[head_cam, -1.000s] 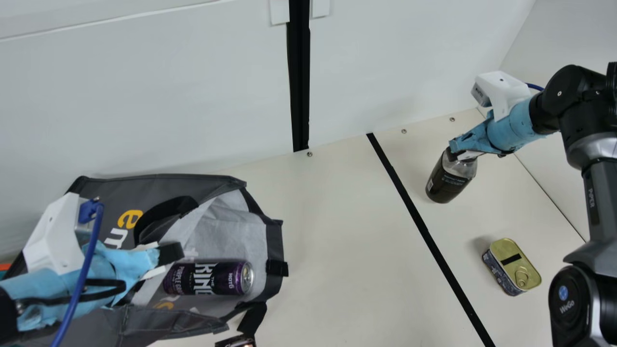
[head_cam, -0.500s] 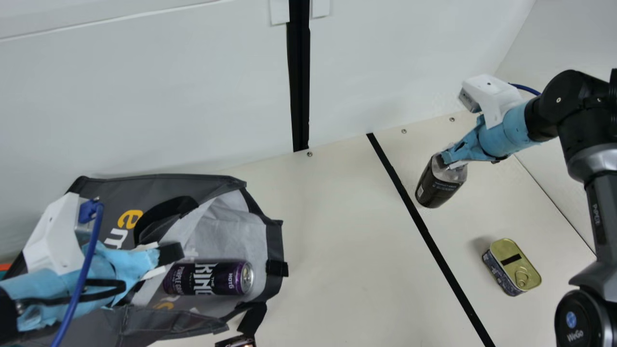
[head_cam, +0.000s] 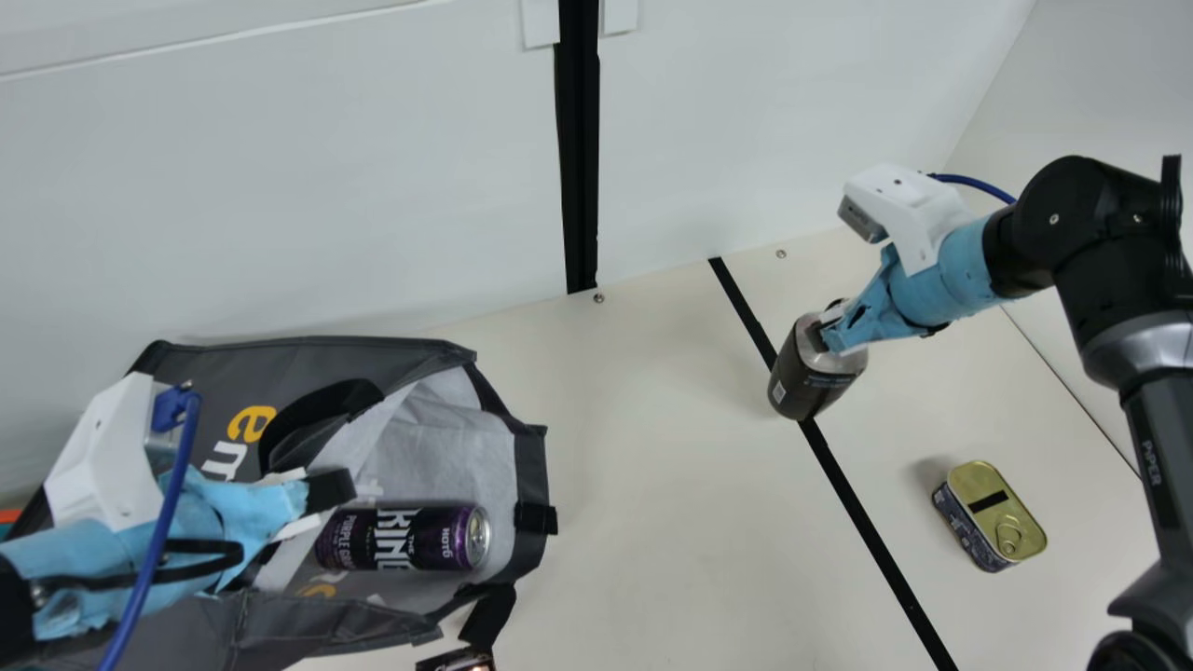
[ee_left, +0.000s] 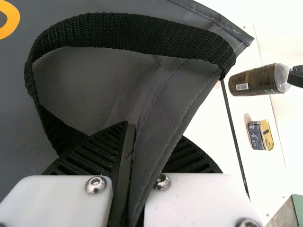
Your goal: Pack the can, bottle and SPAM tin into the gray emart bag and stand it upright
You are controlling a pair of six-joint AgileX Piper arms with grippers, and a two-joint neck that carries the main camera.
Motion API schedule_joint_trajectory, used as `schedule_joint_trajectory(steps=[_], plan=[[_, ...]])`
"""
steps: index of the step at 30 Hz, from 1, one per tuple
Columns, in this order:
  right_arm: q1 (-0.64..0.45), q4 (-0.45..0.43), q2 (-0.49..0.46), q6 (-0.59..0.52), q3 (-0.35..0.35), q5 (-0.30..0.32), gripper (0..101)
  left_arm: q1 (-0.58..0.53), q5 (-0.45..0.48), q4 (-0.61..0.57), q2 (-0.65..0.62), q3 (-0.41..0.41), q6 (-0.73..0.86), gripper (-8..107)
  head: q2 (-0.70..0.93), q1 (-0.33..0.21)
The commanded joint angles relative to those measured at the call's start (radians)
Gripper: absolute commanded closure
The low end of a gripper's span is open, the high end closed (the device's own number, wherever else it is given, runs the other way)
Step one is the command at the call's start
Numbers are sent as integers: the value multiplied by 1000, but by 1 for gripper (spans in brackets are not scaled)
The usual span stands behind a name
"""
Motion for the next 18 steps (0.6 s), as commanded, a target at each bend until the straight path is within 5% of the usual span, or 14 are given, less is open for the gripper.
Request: schedule_joint_trajectory(steps=[1, 18], plan=[[11, -7, -12, -10, 18, 0, 101, 0, 0, 0, 0, 0, 0, 107, -2, -23], [102, 28, -91, -146, 128, 0, 101, 0, 0, 0, 0, 0, 0, 107, -2, -23]])
